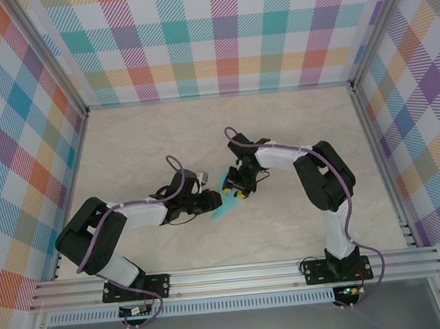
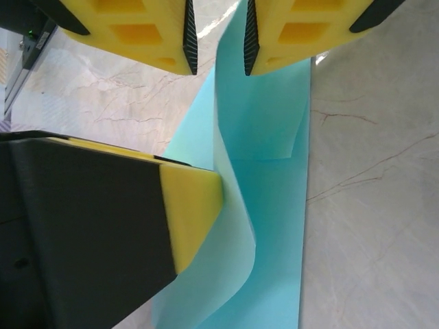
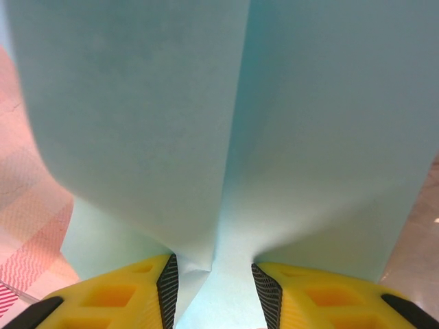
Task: Fold a paper plane with a square sheet of paper (pick it up from the middle)
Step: Fourth fold the wing at the center of the table.
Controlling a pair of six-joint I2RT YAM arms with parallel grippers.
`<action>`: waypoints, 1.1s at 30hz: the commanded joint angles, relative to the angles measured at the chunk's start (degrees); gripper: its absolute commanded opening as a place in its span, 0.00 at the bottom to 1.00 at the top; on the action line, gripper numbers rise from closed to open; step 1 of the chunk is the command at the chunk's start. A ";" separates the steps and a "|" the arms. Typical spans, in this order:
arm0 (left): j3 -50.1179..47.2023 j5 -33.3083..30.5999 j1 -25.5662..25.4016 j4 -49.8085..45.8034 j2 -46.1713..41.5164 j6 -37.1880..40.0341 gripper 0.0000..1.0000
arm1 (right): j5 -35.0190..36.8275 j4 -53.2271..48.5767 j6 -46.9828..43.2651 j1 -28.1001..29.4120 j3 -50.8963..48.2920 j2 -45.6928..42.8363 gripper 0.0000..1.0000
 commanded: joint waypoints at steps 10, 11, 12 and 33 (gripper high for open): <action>1.42 0.52 0.15 4.02 4.08 2.32 0.15 | 9.88 -1.91 -0.39 0.49 -4.97 9.79 0.40; 1.48 0.55 0.11 3.89 4.26 2.58 0.13 | 9.88 -1.96 -0.42 0.49 -5.06 9.80 0.40; 1.44 0.55 0.15 3.77 4.35 2.82 0.12 | 9.80 -1.91 -0.39 0.49 -5.13 9.72 0.40; 0.20 1.34 1.76 3.64 5.65 -0.04 0.05 | 1.80 13.86 -11.15 -0.70 -12.01 -10.40 0.41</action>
